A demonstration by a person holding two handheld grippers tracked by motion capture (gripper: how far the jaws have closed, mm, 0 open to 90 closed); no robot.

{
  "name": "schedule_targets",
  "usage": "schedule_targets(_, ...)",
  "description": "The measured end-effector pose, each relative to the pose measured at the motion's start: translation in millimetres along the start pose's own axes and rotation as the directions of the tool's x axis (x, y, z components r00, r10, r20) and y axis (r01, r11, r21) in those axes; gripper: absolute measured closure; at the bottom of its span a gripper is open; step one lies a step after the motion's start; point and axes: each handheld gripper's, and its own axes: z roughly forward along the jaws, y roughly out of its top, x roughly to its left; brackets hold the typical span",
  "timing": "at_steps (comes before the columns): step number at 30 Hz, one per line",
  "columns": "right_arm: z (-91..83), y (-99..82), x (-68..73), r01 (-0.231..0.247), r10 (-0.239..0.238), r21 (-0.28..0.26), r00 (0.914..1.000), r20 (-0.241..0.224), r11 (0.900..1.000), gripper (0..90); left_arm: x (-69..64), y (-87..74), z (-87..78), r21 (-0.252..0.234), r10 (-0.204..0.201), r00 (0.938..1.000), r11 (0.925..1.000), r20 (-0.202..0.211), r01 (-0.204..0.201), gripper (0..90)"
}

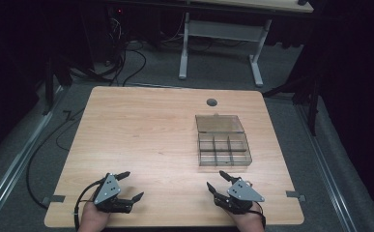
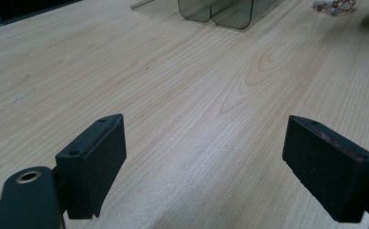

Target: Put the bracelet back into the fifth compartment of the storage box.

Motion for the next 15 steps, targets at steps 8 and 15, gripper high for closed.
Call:
schedule_targets(8, 3.9, -6.8, -6.1, -0.068, 0.070, 0.102, 0.9974, -0.018, 0.9925, 36.6, 0.2, 0.1, 0.2, 0.002, -0.004, 1.0000, 1.0000, 0.001, 0.004, 15.6)
schedule_targets(15, 1.1, -8.3, -12.4, -0.104, 0.106, 0.098, 0.9943, -0.013, 0.9898, 37.8, -0.7, 0.3, 0.5, 0.005, 0.005, 1.0000, 1.0000, 0.000, -0.005, 15.7)
